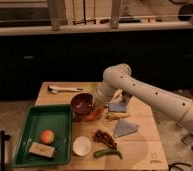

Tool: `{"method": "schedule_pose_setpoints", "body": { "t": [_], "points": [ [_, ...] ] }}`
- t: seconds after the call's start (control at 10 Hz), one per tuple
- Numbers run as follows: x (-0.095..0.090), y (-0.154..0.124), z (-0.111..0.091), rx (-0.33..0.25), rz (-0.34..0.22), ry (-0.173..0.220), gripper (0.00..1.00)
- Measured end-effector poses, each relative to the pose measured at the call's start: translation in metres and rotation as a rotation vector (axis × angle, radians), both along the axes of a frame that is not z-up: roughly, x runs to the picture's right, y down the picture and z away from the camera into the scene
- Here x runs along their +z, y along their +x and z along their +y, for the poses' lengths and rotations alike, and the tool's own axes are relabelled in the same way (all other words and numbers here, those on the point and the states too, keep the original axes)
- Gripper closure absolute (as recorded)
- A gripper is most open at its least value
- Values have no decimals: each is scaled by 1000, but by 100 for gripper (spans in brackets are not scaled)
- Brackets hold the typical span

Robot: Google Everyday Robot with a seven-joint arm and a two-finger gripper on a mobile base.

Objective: Stack bowls on top of each other

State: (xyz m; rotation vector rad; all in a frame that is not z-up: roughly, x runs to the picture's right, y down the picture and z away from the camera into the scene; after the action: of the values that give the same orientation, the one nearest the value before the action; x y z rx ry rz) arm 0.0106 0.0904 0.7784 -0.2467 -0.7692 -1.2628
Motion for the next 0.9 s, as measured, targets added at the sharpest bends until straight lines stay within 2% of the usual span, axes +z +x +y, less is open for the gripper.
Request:
{"method": "schedule_pose_setpoints", "body": {
  "t": [0.4,0.6,0.9],
  "points": [
    [13,6,-11,37,13,22,100],
    [18,16,-12,59,31,23,100],
    [23,26,-12,75,51,44,100]
  ]
}}
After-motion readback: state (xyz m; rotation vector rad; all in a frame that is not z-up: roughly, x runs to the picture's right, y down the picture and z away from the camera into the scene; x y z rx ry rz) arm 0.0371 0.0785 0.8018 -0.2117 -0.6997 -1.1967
